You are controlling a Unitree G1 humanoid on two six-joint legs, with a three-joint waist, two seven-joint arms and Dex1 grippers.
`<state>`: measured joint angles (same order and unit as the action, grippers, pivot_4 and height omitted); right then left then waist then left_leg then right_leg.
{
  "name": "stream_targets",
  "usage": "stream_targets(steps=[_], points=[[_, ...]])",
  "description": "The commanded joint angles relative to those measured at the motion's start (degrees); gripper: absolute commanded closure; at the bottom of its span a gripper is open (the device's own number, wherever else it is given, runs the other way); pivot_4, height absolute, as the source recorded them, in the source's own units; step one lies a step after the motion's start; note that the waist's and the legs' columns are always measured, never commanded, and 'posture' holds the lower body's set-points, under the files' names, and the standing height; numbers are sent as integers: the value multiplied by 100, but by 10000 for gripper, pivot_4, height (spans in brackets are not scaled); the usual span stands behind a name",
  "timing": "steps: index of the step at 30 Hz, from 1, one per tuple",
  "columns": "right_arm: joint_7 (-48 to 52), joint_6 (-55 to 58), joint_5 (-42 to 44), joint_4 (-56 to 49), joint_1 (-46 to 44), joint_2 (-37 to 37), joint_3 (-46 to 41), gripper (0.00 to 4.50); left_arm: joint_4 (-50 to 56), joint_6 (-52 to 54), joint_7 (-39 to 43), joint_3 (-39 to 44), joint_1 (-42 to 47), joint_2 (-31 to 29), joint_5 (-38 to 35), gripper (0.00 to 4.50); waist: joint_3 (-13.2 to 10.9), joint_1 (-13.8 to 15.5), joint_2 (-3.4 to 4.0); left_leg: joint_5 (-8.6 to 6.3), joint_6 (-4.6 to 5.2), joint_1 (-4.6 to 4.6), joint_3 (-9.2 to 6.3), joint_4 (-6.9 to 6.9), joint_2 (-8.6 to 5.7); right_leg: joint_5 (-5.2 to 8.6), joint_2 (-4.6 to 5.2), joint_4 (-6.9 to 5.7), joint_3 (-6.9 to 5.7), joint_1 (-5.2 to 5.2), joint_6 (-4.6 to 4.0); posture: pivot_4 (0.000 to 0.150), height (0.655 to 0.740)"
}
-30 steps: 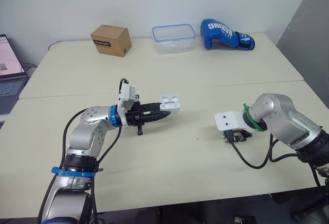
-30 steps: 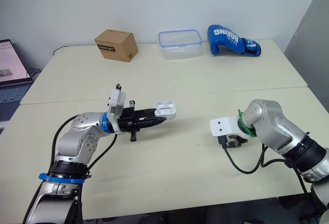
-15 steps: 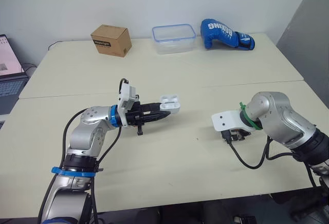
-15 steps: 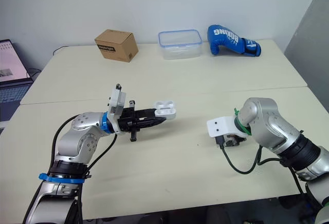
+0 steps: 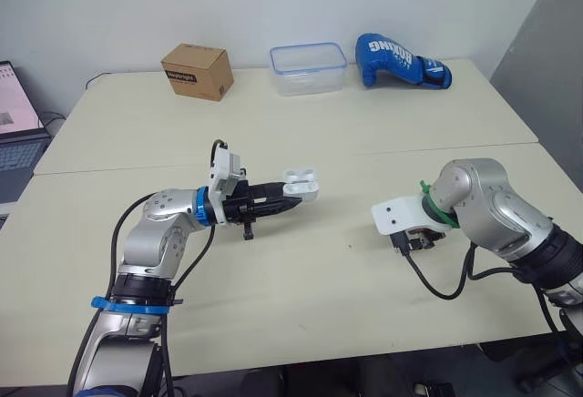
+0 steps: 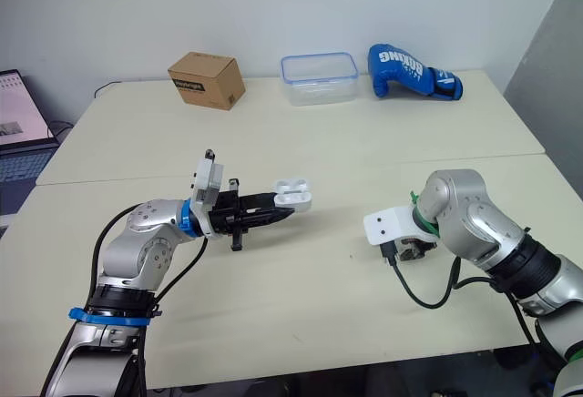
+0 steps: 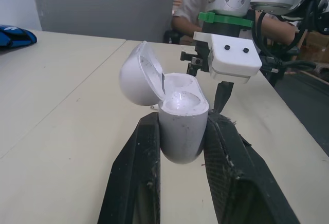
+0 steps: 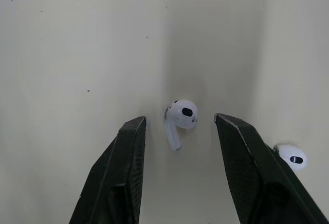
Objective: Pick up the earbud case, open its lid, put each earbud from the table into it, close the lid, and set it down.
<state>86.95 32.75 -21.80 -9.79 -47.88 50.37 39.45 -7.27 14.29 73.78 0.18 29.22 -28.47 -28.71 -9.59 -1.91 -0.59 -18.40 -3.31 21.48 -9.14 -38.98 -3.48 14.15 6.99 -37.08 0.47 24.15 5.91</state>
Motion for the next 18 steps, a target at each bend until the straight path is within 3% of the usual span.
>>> stream_targets(steps=[1, 18], points=[[152, -69, -118, 5, -83, -61, -10, 23262, 198, -121, -19, 29, -8, -3, -21, 37057, 0, 0, 0, 0, 0, 0, -1, 0, 0, 0, 0, 0, 0, 0, 0, 1500, 7307], [316, -115, -299, 94, -34, -135, 7, 23262, 268, -107, -67, 33, -62, -35, -24, 37057, 0, 0, 0, 0, 0, 0, -1, 0, 0, 0, 0, 0, 0, 0, 0, 1500, 7307]])
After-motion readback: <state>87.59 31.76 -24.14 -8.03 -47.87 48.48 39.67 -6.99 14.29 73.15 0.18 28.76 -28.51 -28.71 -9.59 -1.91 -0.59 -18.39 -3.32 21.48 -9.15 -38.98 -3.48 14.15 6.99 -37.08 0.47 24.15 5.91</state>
